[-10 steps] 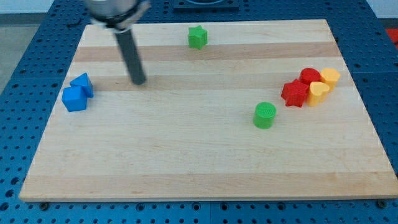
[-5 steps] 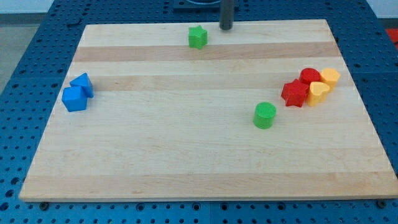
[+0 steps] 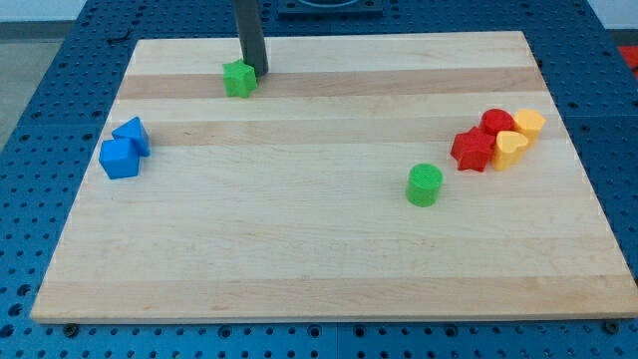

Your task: Slide the green star towards the center of the board

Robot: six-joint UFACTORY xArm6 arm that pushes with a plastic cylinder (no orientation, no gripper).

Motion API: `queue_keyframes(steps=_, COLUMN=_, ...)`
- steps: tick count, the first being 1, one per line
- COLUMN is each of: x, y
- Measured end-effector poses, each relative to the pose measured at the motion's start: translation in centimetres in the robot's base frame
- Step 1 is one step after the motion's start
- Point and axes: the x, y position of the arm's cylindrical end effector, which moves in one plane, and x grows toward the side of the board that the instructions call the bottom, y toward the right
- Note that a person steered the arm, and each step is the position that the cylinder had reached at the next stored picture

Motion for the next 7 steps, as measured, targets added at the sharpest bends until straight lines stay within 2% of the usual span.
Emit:
queue_keyframes(steps=1, x=-1.9, y=-0.7)
queue_keyframes(steps=2, x=-1.0, y=-2.4)
queue_keyframes(steps=5, x=11.4, y=-2.5)
queue_keyframes(steps=6, x=11.4, y=-2.6)
queue_keyframes(steps=7, x=8.9, y=0.1)
